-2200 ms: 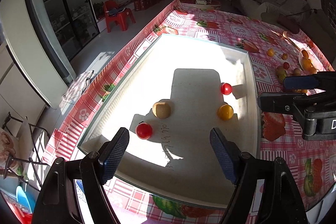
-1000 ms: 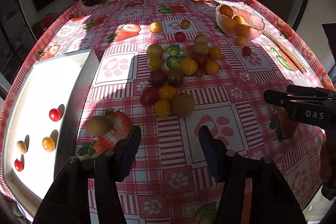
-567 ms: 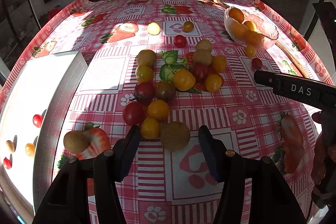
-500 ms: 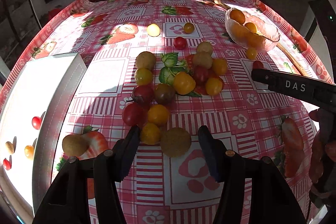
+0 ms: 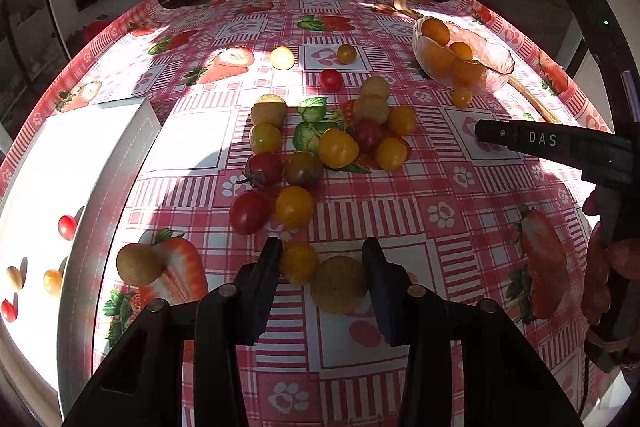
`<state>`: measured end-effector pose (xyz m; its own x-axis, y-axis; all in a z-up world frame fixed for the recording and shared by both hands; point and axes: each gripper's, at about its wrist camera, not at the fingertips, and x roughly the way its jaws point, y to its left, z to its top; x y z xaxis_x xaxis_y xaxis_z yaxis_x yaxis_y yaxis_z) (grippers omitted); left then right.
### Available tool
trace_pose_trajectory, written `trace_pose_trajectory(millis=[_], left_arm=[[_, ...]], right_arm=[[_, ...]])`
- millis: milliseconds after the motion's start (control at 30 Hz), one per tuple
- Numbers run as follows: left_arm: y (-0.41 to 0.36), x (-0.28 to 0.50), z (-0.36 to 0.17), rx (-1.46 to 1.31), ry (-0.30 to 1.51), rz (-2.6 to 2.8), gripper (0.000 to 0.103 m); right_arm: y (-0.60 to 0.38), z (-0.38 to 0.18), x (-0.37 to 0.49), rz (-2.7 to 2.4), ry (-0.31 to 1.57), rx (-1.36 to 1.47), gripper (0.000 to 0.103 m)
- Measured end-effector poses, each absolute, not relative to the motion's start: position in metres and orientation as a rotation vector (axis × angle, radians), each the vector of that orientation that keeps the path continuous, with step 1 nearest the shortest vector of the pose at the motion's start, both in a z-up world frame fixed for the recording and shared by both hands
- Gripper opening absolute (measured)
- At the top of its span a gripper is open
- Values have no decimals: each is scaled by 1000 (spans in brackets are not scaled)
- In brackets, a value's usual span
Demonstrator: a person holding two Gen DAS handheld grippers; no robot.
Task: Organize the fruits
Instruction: 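Grasp a brown round fruit with the left gripper while the right grasps a red cherry tomato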
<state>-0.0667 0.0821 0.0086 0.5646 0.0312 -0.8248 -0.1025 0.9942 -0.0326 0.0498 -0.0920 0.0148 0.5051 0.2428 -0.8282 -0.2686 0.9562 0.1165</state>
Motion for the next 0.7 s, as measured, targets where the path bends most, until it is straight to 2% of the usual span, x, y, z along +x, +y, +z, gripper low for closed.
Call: trace_pose_trajectory(millis=[567, 600, 633, 667, 700], left_arm=[[77, -111, 8, -35, 938, 5, 45], [77, -112, 8, -35, 937, 10, 52], [78, -113, 7, -39, 942, 21, 68], [79, -115, 8, -50, 939, 31, 73], [81, -119, 8, -61, 930, 38, 73]], right_arm=[[-105, 16, -22, 411, 1068, 76, 20], [-105, 16, -24, 411, 1069, 77, 20], [-105, 16, -25, 411, 1070, 79, 19], [-106, 16, -26, 411, 1071, 81, 20], [-106, 16, -26, 411, 1072, 83, 20]])
